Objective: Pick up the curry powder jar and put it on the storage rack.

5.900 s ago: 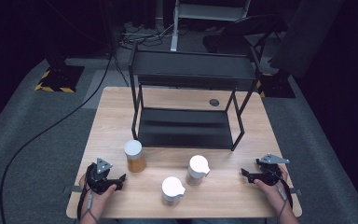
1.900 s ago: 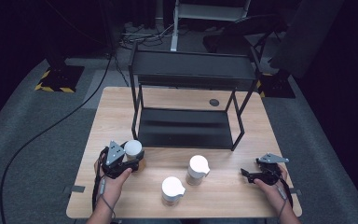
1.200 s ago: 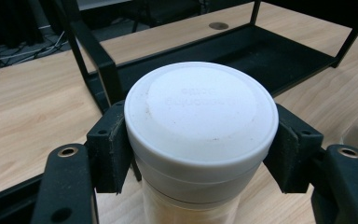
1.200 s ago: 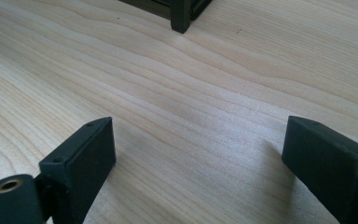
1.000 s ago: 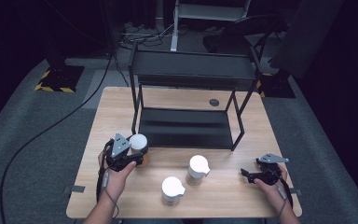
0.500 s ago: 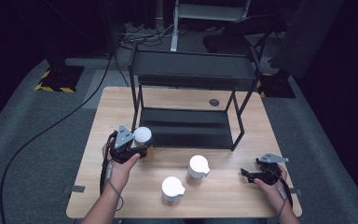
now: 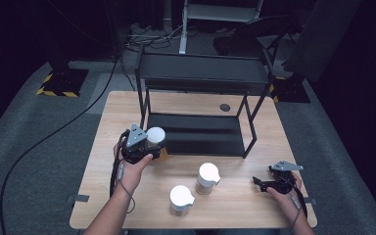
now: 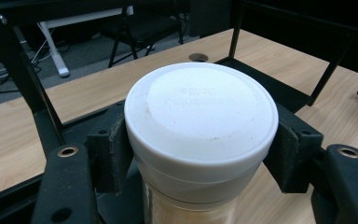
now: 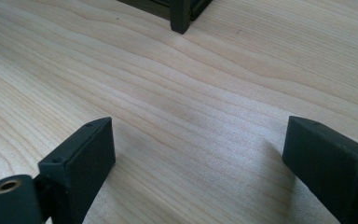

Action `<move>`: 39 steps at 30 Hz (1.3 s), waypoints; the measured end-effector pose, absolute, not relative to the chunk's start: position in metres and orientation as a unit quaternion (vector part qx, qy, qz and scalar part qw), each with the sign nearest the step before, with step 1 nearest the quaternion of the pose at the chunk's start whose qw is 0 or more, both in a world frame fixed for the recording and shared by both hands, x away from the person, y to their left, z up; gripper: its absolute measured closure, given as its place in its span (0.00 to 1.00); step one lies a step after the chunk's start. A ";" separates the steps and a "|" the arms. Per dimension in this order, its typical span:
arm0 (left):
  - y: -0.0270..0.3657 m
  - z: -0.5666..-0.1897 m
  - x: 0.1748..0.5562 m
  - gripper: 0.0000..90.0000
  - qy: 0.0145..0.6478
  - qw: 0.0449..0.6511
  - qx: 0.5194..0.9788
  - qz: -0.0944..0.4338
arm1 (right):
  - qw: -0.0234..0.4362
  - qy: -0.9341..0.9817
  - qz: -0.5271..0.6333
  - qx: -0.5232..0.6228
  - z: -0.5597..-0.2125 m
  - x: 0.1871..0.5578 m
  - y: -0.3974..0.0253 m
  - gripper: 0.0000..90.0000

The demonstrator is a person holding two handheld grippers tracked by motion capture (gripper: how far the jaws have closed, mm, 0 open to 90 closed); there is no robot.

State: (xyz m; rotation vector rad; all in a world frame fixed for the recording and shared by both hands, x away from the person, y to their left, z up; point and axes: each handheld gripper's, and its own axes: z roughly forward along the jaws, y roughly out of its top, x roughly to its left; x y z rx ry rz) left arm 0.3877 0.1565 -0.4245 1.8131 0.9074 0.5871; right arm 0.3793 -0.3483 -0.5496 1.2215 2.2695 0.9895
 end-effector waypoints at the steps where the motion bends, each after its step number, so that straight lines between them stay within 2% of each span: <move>1: 0.156 -0.423 0.389 0.37 0.373 0.494 0.747 0.242 | 0.189 0.807 0.352 0.434 -0.550 0.379 -0.348 0.10; 20: 0.138 -0.401 0.422 0.37 0.362 0.496 0.748 0.250 | 0.187 0.809 0.352 0.433 -0.550 0.381 -0.348 0.09; 39: 0.119 -0.418 0.456 0.37 0.375 0.485 0.752 0.243 | 0.188 0.808 0.352 0.433 -0.550 0.381 -0.348 0.09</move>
